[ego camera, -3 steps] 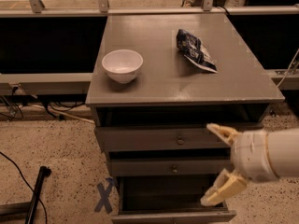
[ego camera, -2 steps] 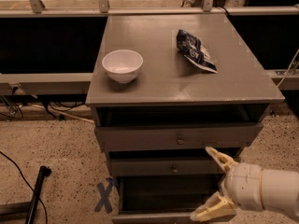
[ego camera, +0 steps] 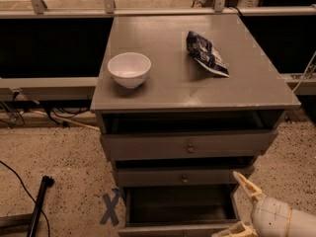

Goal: Close bottom drawer

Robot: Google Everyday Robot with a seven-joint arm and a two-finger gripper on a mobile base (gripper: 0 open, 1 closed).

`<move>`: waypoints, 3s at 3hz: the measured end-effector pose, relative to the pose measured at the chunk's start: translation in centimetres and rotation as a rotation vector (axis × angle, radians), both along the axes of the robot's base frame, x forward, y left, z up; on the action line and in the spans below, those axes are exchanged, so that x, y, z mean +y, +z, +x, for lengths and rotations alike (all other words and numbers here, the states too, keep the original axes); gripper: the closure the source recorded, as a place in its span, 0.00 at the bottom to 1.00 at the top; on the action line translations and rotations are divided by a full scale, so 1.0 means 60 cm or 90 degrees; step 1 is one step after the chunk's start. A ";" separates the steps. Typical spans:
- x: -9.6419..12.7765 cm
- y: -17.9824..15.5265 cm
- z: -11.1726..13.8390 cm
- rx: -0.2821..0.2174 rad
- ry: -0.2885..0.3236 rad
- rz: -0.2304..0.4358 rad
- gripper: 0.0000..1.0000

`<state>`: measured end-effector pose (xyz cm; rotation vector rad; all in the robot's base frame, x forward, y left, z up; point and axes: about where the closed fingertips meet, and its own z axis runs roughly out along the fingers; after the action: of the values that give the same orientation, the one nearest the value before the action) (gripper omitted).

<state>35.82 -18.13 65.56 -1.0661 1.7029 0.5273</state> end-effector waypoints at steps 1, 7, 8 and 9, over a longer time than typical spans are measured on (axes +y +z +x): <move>0.001 0.000 0.000 0.000 0.001 0.000 0.00; -0.199 -0.435 0.046 0.041 0.162 -0.238 0.24; -0.197 -0.587 0.040 0.078 0.160 -0.257 0.56; -0.197 -0.650 0.036 0.092 0.155 -0.261 0.79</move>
Offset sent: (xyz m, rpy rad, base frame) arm 0.0299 -0.0536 -0.0579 -0.3514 0.0196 0.1937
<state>37.99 -29.94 26.57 -1.5756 1.8667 0.4220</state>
